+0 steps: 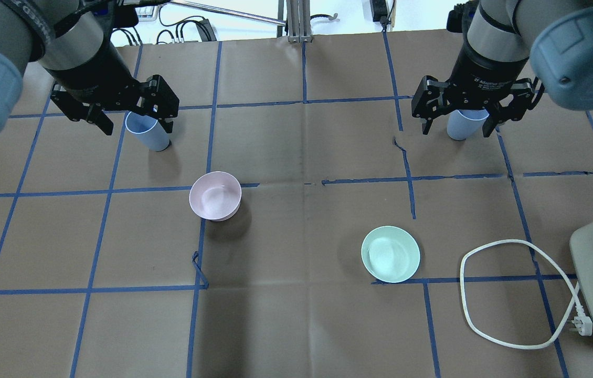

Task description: Stack blue cups with both arms

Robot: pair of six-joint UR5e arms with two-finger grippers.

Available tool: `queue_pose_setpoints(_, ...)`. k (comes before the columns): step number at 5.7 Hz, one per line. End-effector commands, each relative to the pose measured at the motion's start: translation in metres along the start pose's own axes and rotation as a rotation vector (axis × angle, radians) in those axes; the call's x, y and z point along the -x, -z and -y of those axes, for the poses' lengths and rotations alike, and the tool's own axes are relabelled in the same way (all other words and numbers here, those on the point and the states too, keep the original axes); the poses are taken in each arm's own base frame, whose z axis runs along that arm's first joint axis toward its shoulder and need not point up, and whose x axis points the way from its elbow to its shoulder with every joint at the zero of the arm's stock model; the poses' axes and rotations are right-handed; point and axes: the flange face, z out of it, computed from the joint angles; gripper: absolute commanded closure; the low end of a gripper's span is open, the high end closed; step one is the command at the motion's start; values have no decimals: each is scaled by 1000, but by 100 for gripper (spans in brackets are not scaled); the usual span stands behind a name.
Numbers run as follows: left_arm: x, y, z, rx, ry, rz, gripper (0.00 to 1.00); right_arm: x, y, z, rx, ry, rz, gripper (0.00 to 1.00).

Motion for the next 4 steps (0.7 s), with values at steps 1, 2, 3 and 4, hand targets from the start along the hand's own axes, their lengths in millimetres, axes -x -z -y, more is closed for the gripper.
queue_pose_setpoints(1, 18, -16, 21, 30, -8, 0, 0, 0, -1, 3, 2, -2, 6, 0)
queue_pose_setpoints(2, 35, -32, 44, 74, -33, -3, 0, 1, 0, 5, -3, -4, 15, 0)
queue_pose_setpoints(3, 43, -42, 51, 221, -21, -17, 0, 1, 3, 9, -34, -1, 18, 0)
queue_pose_setpoints(4, 46, -62, 68, 257, -15, -22, 0, -1, 4, 9, -36, -5, 21, 0)
